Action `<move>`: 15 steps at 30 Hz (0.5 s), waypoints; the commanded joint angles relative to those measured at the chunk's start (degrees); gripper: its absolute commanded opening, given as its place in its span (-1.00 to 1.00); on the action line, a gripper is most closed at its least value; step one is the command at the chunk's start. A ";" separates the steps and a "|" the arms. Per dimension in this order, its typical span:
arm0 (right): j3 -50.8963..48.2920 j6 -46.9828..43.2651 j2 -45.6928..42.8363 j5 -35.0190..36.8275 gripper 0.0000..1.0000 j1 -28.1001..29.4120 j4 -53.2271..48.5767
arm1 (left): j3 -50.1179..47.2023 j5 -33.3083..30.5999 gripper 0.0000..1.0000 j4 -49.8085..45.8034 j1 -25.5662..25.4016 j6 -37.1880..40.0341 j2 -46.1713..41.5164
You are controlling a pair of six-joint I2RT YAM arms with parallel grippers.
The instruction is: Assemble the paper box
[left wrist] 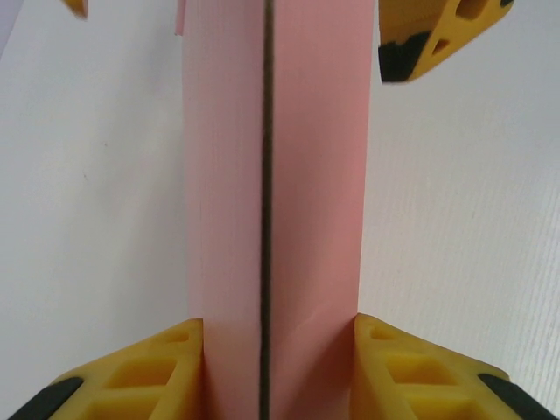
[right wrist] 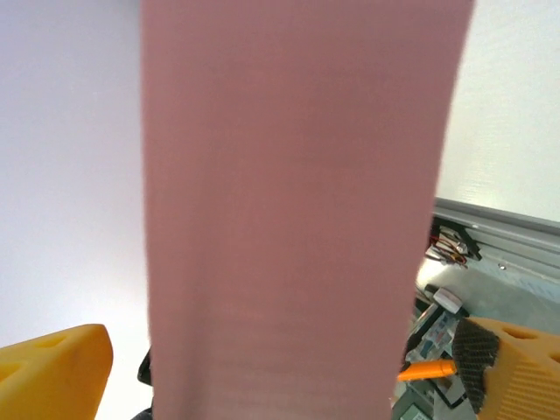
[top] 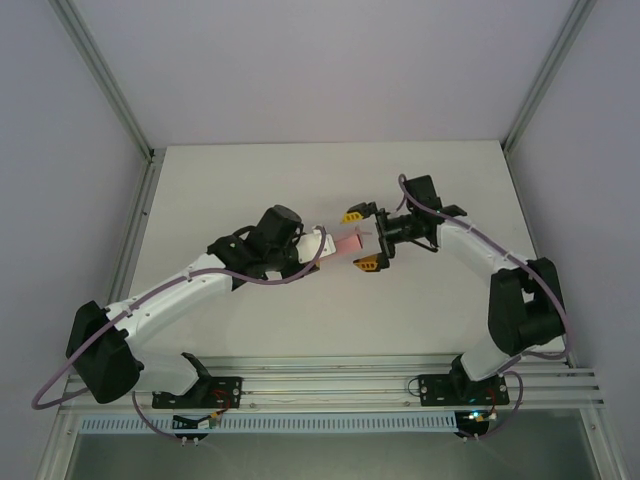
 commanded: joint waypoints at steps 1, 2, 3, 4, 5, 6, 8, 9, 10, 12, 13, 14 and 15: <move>0.22 -8.73 -3.51 7.31 1.00 -2.71 -10.15 | 2.04 4.05 -0.35 -1.86 0.05 0.31 1.71; -0.02 -11.66 -4.81 9.78 1.00 -4.56 -12.50 | 2.50 4.94 -0.35 -3.62 0.05 1.38 2.59; -0.38 -14.78 -6.41 12.12 1.00 -6.38 -12.91 | 2.90 4.84 -0.34 -4.73 0.13 1.60 3.70; -0.33 -18.24 -8.39 15.60 1.00 -8.14 -13.69 | 3.80 4.92 -0.35 -6.45 0.26 1.74 5.06; -0.07 -22.73 -10.94 19.40 1.00 -9.78 -13.41 | 5.02 5.17 -0.35 -8.67 0.54 2.04 6.96; 0.08 -28.54 -13.39 22.17 1.00 -10.88 -11.61 | 6.36 5.46 -0.38 -10.55 0.77 2.06 8.61; 0.24 -39.56 -19.13 31.73 1.00 -11.95 -10.34 | 8.40 9.61 -0.41 -14.18 3.03 3.46 12.08; -1.47 -44.95 -22.25 34.29 1.00 -11.92 -7.29 | 9.61 11.58 -0.41 -15.49 4.23 3.73 13.62; -4.77 -46.34 -26.10 37.46 1.00 -12.03 -3.77 | 11.44 14.13 -0.41 -17.58 5.39 4.08 15.37; -12.59 -54.71 -32.46 30.27 1.00 -12.18 7.92 | 15.39 17.98 -0.40 -22.66 6.65 6.48 18.53; -16.21 -61.91 -35.08 21.65 1.00 -12.15 12.73 | 17.53 19.18 -0.39 -25.20 7.01 7.97 20.20; -18.00 -66.79 -36.48 14.31 1.00 -12.04 14.41 | 19.48 19.59 -0.38 -27.25 7.20 9.05 21.69; -18.54 -72.22 -37.25 8.25 1.00 -12.13 13.23 | 21.61 19.38 -0.37 -29.37 7.25 9.95 23.48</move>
